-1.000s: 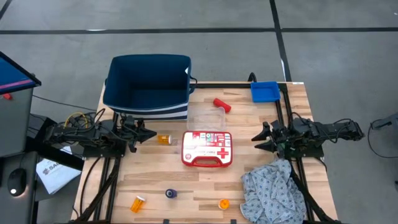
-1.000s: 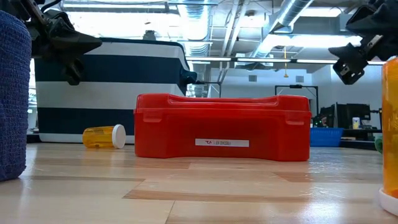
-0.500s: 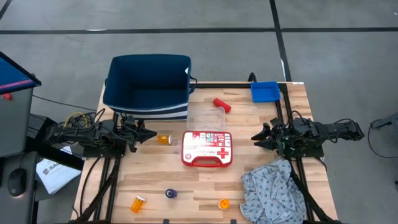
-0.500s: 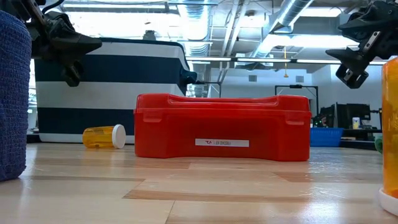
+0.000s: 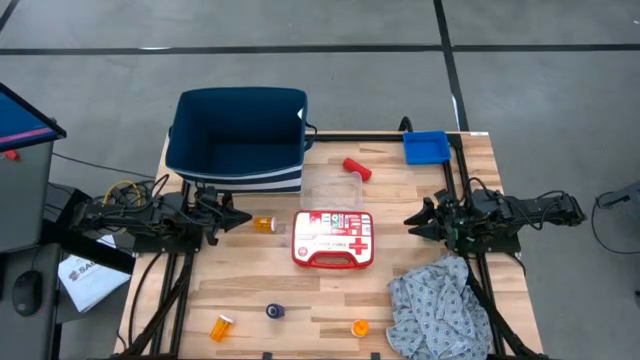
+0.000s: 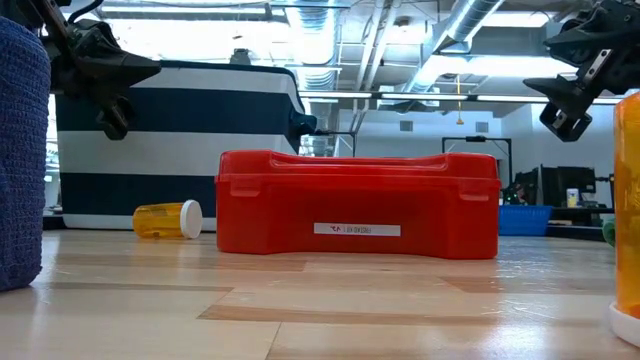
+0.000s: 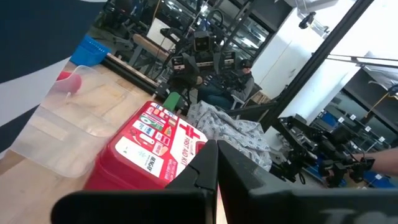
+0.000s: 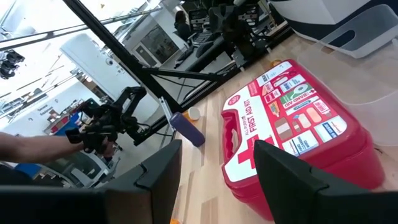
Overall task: Pick & place medical supplies in basket/bin
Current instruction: Put the gray patient gown into the blue laundry organizer
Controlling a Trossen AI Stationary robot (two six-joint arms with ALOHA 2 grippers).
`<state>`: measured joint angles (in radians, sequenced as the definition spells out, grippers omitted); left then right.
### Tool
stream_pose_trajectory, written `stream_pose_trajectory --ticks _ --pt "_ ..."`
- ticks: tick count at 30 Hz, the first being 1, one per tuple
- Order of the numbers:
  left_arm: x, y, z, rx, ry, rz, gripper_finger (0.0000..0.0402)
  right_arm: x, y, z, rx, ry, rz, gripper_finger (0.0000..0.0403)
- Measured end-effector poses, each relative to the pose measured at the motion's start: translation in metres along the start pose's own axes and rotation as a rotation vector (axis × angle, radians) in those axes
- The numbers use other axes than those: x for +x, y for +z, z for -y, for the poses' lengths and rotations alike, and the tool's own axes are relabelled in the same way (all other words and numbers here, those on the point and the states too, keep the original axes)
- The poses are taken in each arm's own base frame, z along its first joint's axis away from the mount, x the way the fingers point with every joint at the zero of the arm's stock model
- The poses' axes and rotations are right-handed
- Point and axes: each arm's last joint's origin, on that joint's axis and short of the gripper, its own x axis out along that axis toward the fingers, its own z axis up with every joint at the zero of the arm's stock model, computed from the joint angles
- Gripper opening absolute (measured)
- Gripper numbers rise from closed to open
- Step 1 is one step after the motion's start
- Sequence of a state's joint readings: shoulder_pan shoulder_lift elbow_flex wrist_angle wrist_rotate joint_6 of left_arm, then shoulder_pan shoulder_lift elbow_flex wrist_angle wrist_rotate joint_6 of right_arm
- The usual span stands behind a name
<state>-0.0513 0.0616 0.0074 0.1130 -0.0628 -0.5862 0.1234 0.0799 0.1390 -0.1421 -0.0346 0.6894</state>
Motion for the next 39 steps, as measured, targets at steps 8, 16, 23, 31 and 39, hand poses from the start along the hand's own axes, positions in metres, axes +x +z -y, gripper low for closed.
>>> stream_pose_trajectory --ticks 8,16,23,31,39 --pt "0.000 0.000 0.000 -0.005 0.000 0.000 0.0000 0.000 0.000 0.001 0.003 -0.015 0.007 0.0196" --pt "0.000 0.000 0.000 -0.102 0.009 0.007 0.0000 0.000 -0.001 0.001 0.037 -0.020 0.001 0.0196" --pt "0.000 0.001 0.002 -0.128 -0.048 -0.003 0.0000 0.000 -0.001 -0.001 0.197 0.036 -0.041 0.0193" --pt "0.000 0.001 0.003 -0.193 -0.047 -0.003 0.0015 -0.001 0.000 -0.017 0.435 0.264 -0.155 0.0186" --pt "-0.002 0.005 0.014 -0.221 -0.177 0.017 0.0091 0.009 0.007 -0.055 0.527 0.414 -0.280 0.0186"
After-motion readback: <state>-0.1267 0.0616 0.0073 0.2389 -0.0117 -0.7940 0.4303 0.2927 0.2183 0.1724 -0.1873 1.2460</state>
